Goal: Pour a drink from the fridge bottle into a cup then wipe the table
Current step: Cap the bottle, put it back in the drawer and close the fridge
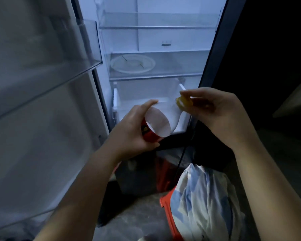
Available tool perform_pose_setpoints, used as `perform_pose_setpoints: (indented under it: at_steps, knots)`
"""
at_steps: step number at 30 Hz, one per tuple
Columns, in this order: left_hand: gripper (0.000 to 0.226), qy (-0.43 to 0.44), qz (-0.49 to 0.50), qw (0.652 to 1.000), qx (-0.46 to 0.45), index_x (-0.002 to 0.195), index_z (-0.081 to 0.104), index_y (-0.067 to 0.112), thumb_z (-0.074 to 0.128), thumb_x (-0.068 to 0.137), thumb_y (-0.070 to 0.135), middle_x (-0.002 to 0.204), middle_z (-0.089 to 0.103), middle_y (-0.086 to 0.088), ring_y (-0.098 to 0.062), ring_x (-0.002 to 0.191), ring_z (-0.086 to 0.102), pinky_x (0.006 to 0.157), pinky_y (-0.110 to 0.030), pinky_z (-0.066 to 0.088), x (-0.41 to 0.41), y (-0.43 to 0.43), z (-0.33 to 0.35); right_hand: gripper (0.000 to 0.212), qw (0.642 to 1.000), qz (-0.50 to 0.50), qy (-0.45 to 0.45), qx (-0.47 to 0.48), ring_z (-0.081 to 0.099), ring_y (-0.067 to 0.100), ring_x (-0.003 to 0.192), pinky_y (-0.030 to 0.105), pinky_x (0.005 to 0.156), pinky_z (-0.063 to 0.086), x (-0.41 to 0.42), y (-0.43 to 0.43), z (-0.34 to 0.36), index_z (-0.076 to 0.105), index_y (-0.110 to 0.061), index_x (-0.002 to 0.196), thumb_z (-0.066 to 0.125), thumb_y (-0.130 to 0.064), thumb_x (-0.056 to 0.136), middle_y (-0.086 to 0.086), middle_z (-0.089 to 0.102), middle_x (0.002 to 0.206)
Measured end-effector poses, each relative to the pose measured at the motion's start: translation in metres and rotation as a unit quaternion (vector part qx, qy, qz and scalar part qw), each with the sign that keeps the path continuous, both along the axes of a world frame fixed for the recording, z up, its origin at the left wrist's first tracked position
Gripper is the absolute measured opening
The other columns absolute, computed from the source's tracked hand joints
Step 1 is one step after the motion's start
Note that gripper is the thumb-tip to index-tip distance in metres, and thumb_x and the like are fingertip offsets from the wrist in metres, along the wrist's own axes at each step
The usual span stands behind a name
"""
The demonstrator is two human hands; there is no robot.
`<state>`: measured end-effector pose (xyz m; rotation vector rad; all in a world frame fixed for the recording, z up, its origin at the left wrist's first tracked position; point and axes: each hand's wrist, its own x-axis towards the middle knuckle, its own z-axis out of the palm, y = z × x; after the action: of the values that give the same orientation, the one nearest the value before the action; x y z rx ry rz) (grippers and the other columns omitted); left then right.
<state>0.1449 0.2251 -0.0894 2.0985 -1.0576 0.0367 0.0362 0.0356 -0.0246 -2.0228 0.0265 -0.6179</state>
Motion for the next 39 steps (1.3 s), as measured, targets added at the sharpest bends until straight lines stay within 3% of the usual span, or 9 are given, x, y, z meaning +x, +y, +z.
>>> perform_pose_setpoints:
  at_steps: [2,7,16,23,28,33,39]
  knots:
    - [0.103,-0.001,0.009,1.0,-0.024,0.14,0.026,0.048,0.087,0.059,0.027,0.12,0.042,0.016,-0.001,0.105,0.045,0.086,-0.021,0.044,0.021,-0.008,0.01,0.025,1.0,0.012,-0.022,-0.013,0.069,0.013,0.091,0.029,0.088,0.054,0.024,-0.007,0.012,0.071,-0.021,0.105,0.073,-0.017,0.08,-0.003,0.073,0.097]
    - [0.105,-0.015,0.037,0.997,-0.062,0.138,0.022,0.055,0.087,0.06,0.029,0.12,0.035,0.025,-0.003,0.106,0.046,0.083,-0.031,0.047,0.059,-0.034,0.031,0.029,0.995,0.029,-0.07,-0.063,0.069,0.015,0.091,0.028,0.087,0.054,0.069,-0.026,0.044,0.069,-0.015,0.11,0.072,-0.013,0.082,-0.001,0.072,0.098]
    - [0.103,0.019,0.076,0.987,-0.138,0.141,0.023,0.047,0.086,0.062,0.027,0.132,0.039,0.017,0.003,0.102,0.042,0.072,-0.01,0.04,0.098,-0.08,0.038,0.029,0.977,0.057,-0.065,-0.195,0.068,0.01,0.093,0.028,0.089,0.054,0.13,-0.062,0.078,0.068,-0.017,0.111,0.07,-0.019,0.083,-0.002,0.071,0.102]
    - [0.106,0.064,0.109,0.981,-0.148,0.139,0.019,0.049,0.088,0.06,0.031,0.141,0.037,0.013,-0.008,0.119,0.043,0.094,-0.033,0.047,0.117,-0.102,0.029,0.029,0.96,0.086,-0.044,-0.265,0.067,0.009,0.094,0.032,0.088,0.054,0.165,-0.08,0.083,0.069,-0.018,0.112,0.07,-0.017,0.084,-0.001,0.071,0.103]
    - [0.103,0.083,0.121,0.978,-0.151,0.137,0.018,0.05,0.086,0.061,0.038,0.137,0.042,0.013,-0.012,0.118,0.048,0.088,-0.037,0.053,0.125,-0.109,0.021,0.03,0.96,0.111,-0.023,-0.257,0.066,0.006,0.093,0.03,0.089,0.054,0.179,-0.086,0.084,0.069,-0.021,0.113,0.07,-0.016,0.084,-0.005,0.071,0.103]
    - [0.101,0.113,0.11,0.975,-0.158,0.136,0.02,0.05,0.086,0.061,0.035,0.129,0.049,0.014,-0.009,0.111,0.054,0.082,-0.025,0.051,0.13,-0.109,0.021,0.029,0.947,0.123,-0.005,-0.297,0.065,0.009,0.094,0.034,0.089,0.052,0.188,-0.089,0.091,0.067,-0.023,0.117,0.064,-0.017,0.089,-0.005,0.07,0.105]
    - [0.102,0.125,0.108,0.975,-0.15,0.137,0.02,0.052,0.085,0.06,0.035,0.132,0.048,0.013,-0.009,0.112,0.055,0.088,-0.038,0.053,0.132,-0.111,0.02,0.022,0.922,0.071,0.048,-0.376,0.066,0.009,0.083,0.034,0.083,0.052,0.194,-0.088,0.108,0.071,-0.023,0.105,0.069,-0.03,0.084,-0.005,0.073,0.093]
